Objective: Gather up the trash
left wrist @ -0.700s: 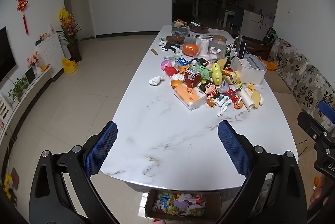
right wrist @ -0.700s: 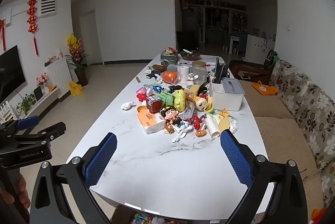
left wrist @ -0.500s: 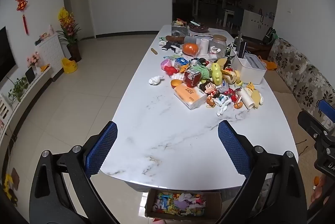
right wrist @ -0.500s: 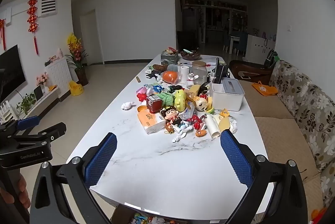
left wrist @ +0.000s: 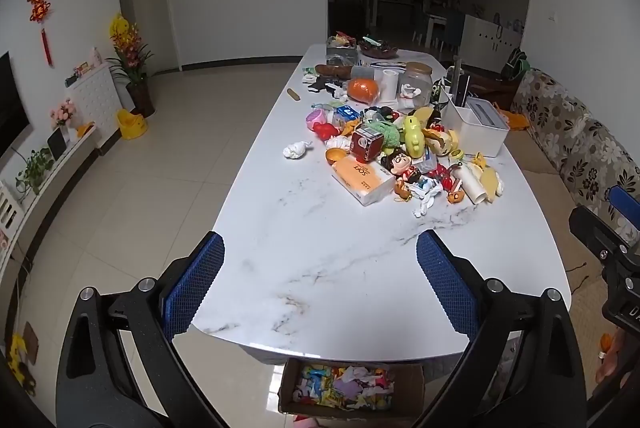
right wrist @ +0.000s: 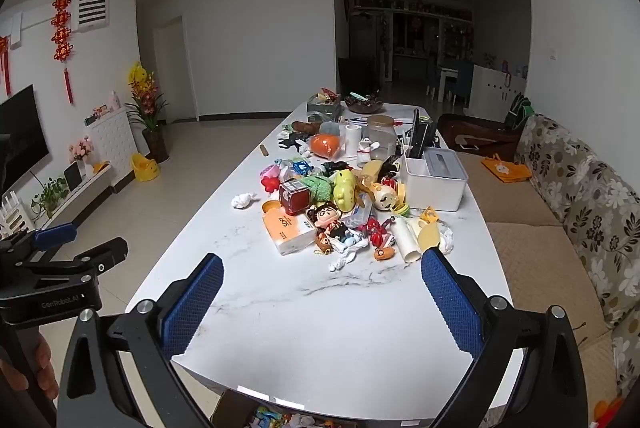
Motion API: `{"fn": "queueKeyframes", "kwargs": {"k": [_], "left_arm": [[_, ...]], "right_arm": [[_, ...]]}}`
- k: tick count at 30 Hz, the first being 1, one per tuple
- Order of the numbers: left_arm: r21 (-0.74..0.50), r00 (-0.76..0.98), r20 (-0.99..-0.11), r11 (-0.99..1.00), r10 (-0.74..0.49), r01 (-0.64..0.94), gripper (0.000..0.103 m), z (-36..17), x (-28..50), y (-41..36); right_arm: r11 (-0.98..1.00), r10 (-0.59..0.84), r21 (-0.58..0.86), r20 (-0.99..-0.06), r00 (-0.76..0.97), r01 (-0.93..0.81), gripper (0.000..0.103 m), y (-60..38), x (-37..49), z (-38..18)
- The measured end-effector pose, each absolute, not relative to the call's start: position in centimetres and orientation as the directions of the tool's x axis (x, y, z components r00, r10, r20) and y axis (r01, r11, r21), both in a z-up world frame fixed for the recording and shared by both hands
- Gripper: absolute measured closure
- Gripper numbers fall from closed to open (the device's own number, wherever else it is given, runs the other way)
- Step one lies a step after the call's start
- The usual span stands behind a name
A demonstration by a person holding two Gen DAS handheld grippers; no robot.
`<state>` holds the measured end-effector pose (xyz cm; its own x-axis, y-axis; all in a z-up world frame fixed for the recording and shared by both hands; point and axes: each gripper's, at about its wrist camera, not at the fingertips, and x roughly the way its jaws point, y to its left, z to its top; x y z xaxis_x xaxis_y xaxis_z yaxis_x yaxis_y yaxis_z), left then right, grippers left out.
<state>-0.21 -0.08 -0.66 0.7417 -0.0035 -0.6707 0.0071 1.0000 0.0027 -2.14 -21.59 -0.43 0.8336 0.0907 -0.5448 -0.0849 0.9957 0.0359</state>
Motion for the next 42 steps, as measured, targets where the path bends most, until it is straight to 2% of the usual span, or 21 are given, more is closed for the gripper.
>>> {"fn": "queueKeyframes", "kwargs": {"k": [42], "left_arm": [[0.0,0.731,-0.682,1.0,-0.003,0.005,0.009,-1.16,-0.17,0.21]], "right_arm": [[0.996,0.091,0.04,-0.549,0.831,-0.083,0.005,-21.86,-1.88,-0.81]]}}
